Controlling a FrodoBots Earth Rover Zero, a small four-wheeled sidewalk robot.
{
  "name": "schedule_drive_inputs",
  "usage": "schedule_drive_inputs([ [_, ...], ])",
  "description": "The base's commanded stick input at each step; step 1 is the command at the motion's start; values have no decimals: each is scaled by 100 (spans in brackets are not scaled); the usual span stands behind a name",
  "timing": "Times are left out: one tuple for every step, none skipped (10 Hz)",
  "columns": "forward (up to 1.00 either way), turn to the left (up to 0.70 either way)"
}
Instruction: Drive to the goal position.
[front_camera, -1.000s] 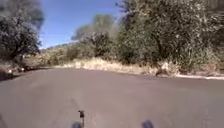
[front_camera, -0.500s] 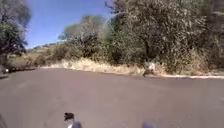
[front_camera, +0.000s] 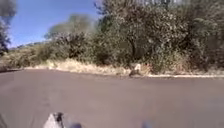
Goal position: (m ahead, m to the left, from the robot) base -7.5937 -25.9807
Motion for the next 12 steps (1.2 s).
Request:
schedule_drive_inputs([
  [0,-85],
  [0,-85],
  [0,-85],
  [0,-85],
  [0,-85],
  [0,-85],
  [0,-85],
  [0,-85],
  [0,-85],
  [0,-85],
  [0,-85],
  [0,-85],
])
